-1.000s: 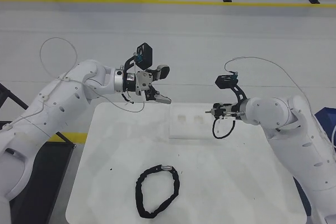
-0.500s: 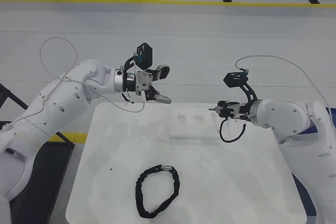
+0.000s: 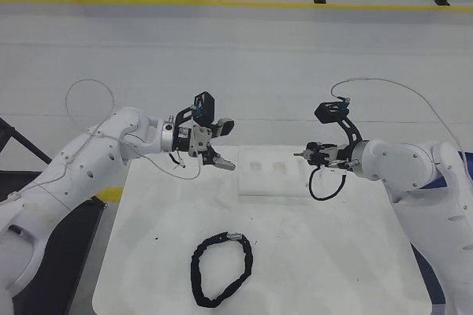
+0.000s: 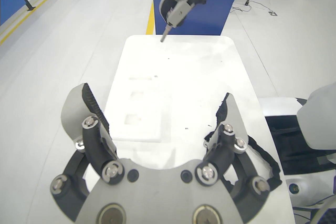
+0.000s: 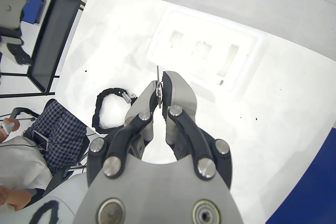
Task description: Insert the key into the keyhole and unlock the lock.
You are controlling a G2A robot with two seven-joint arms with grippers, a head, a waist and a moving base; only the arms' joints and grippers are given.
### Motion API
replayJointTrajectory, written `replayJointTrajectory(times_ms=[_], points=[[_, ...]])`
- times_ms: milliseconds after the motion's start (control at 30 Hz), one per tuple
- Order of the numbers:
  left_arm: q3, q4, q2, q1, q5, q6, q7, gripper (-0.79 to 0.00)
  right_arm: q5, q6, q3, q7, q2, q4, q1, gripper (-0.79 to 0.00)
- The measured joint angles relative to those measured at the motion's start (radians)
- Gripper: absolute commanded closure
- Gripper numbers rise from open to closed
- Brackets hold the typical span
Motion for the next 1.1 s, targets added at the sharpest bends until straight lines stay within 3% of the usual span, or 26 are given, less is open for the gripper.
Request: replayJointTrajectory(times_ms=[300,433,700,867,967,1100], points=[[-0.057,-0.162,0.093,0.223,0.118,0.01,0.058,-0.785,0.0,0.0,0.0,0.0,0.0,0.0,0.0,0.0],[-0.079,-0.204,0.116,0.294,0.175,0.032,0.065,-0.785,0.0,0.0,0.0,0.0,0.0,0.0,0.0,0.0],[-0.099,-0.254,0.124,0.37,0.343,0.099,0.004,-0.785,0.0,0.0,0.0,0.0,0.0,0.0,0.0,0.0],[-0.107,-0.226,0.112,0.377,0.312,0.073,-0.041,-0.785,0.0,0.0,0.0,0.0,0.0,0.0,0.0,0.0],[-0.105,-0.216,0.106,0.371,0.312,0.065,-0.122,-0.785,0.0,0.0,0.0,0.0,0.0,0.0,0.0,0.0],[-0.105,-0.217,0.107,0.371,0.314,0.065,-0.104,-0.785,0.0,0.0,0.0,0.0,0.0,0.0,0.0,0.0]])
